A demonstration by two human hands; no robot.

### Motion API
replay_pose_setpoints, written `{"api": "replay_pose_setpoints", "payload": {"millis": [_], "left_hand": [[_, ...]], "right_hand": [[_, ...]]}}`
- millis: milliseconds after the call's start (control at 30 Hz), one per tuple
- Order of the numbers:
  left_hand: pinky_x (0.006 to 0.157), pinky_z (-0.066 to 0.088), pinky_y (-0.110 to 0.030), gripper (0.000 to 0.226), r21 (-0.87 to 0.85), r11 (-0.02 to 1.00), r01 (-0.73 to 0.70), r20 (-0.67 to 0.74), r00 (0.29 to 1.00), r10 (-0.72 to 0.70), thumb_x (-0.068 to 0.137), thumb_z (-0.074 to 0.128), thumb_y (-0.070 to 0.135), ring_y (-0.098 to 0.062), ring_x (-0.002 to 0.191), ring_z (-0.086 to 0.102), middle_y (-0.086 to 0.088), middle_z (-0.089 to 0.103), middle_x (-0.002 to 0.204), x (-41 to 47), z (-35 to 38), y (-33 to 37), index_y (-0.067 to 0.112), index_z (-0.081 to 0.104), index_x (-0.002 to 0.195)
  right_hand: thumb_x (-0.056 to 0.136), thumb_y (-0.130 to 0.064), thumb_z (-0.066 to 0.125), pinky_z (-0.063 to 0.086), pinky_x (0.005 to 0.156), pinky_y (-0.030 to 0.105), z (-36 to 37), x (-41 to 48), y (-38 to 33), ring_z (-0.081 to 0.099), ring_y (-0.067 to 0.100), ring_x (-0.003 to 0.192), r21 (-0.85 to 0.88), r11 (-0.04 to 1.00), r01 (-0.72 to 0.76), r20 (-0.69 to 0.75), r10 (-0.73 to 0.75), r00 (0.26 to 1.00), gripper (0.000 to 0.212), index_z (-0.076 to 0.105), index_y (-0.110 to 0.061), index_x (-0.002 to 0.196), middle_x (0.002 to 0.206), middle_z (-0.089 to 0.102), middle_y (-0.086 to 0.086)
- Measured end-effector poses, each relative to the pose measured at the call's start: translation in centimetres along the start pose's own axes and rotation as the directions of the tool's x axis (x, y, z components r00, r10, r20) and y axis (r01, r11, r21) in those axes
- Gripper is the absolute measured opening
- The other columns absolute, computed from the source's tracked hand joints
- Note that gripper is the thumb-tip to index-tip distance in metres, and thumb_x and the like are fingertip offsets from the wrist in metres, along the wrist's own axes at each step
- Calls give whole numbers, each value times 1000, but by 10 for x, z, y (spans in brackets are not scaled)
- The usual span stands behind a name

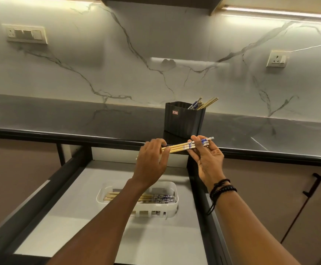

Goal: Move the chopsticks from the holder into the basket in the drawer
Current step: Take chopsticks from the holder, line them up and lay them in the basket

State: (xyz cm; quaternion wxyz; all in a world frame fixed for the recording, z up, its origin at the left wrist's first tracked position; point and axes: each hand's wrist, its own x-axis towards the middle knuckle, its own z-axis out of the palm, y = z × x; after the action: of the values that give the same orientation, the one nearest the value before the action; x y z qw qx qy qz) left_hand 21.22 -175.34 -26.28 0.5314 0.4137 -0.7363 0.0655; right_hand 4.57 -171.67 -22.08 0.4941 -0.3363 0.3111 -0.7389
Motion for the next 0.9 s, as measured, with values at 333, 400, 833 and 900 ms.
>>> {"api": "replay_pose_setpoints", "payload": {"millis": [333, 400, 833, 900], "left_hand": [[80, 59, -37, 34, -745, -88, 661, 578, 574, -580, 96, 52, 35, -24, 95, 71, -15, 73, 102, 14, -2, 17, 6, 65, 106], [78, 60, -37, 30, -795, -278, 539, 590, 582, -560, 98, 50, 26, -26, 97, 71, -17, 72, 106, 14, -6, 16, 2, 61, 112], [73, 60, -33, 28, -800, -413, 436, 600, 607, -521, 99, 49, 19, -28, 100, 70, -21, 70, 110, 16, -19, 8, -2, 57, 116], [72, 60, -33, 28, -802, -406, 438, 597, 614, -516, 98, 50, 20, -28, 99, 70, -20, 70, 110, 17, -20, 7, -1, 58, 115]], "right_hand": [[91, -8, 59, 60, 82, 37, 8, -4, 9, 71, 24, 100, 187, 973, -138, 75, 126, 989, 14, 64, -9, 103, 106, 74, 11], [82, -11, 65, 61, 79, 35, 12, -6, 12, 72, 24, 99, 174, 972, -157, 106, 140, 984, 24, 64, -7, 105, 104, 74, 12], [101, -45, 35, 54, 94, 36, 14, -9, 12, 64, 29, 116, 185, 959, -217, 230, 172, 958, 50, 58, -5, 122, 121, 68, 15], [102, -40, 37, 56, 92, 35, 15, -10, 12, 66, 28, 113, 177, 960, -218, 233, 174, 957, 45, 59, -5, 120, 119, 69, 15]]}}
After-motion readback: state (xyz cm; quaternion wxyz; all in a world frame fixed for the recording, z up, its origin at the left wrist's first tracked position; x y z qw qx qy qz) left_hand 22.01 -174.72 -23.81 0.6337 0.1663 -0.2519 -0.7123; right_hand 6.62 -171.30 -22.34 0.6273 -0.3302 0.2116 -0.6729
